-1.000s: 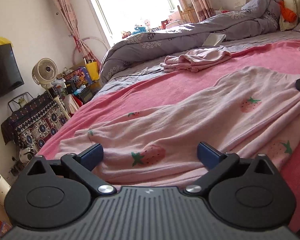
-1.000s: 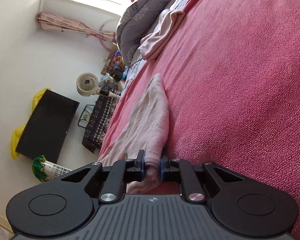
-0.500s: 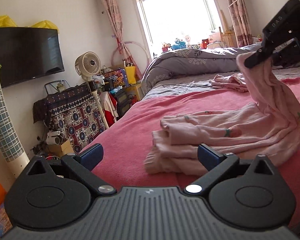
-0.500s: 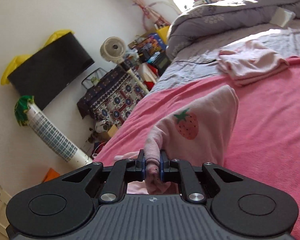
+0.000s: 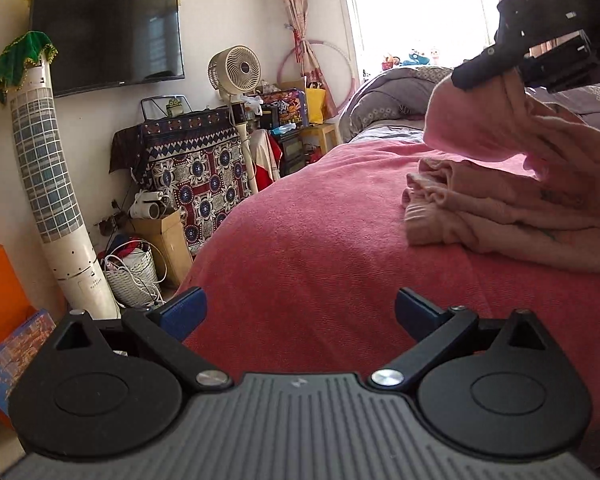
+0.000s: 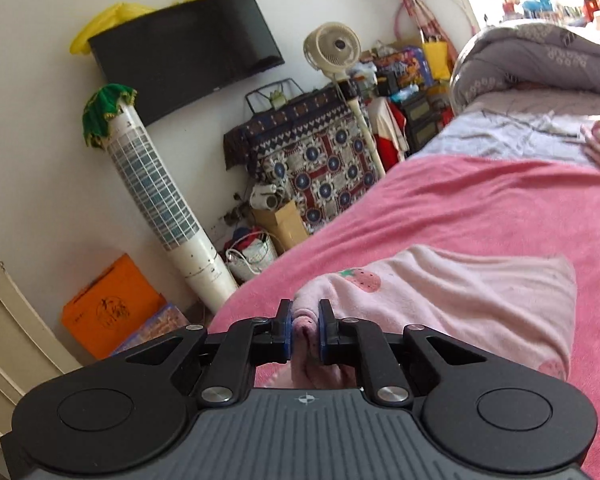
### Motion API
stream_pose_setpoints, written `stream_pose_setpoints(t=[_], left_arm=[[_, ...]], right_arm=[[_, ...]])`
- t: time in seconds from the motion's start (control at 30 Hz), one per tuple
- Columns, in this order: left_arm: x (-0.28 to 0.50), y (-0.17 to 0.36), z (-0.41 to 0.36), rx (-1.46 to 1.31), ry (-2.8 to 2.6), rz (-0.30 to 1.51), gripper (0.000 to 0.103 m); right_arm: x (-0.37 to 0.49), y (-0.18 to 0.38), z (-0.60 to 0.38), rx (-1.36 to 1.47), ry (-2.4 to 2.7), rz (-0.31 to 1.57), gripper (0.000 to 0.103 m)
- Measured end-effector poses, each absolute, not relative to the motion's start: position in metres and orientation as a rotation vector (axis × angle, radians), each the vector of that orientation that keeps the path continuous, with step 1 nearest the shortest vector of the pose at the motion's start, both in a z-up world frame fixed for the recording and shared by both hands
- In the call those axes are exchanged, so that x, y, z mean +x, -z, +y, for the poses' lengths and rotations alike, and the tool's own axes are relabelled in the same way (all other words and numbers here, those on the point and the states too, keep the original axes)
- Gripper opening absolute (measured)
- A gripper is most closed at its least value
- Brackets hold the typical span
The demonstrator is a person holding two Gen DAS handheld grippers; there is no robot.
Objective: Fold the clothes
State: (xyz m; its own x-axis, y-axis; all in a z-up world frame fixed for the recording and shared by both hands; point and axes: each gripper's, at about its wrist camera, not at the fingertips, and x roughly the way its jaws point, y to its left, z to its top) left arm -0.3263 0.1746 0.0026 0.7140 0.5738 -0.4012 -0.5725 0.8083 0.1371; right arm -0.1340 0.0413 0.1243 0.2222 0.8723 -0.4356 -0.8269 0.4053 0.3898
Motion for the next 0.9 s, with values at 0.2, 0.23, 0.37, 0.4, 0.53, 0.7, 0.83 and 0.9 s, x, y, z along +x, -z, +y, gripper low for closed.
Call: stream_pose_setpoints(t=[0.2, 0.23, 0.37, 0.4, 0.53, 0.7, 0.83, 0.9], left_arm=[[-0.333, -0.008, 0.184, -0.049, -0.674, 0.42, 0.102], [-0.334, -0.01, 0.185, -0.059, -0.68, 0.411, 0.102], [-0.335, -0.02, 0.188, -0.082, -0.695, 0.37, 0.102], [-0.333, -0.024, 0.187, -0.081, -0.699, 0.356, 0.102], [-0.32, -0.046, 0.181, -0.075, -0.648, 0.273, 0.102], [-0.282, -0.066, 0.159, -0.005, -0.523, 0.223, 0.102], [-0.244, -0.048, 0.143, 0.123, -0.506, 0.335, 0.102], [-0.237, -0.032, 0.141, 0.179, -0.535, 0.4, 0.102]], right_arm=[[-0.156, -0.091, 0.067, -0.059, -1.228, 0.701, 0.02], [-0.16, -0.08, 0.068, -0.069, -1.231, 0.719, 0.021], [-0.165, -0.08, 0.03, -0.029, -1.369, 0.647, 0.055], [-0.164, -0.083, 0.013, -0.02, -1.398, 0.613, 0.058], [-0.15, -0.095, -0.06, 0.036, -1.34, 0.479, 0.06], [-0.134, -0.076, -0.097, -0.021, -1.159, 0.46, 0.058], [-0.165, -0.053, -0.096, -0.191, -1.278, 0.451, 0.058], [-0.177, -0.045, -0.094, -0.257, -1.345, 0.476, 0.058]])
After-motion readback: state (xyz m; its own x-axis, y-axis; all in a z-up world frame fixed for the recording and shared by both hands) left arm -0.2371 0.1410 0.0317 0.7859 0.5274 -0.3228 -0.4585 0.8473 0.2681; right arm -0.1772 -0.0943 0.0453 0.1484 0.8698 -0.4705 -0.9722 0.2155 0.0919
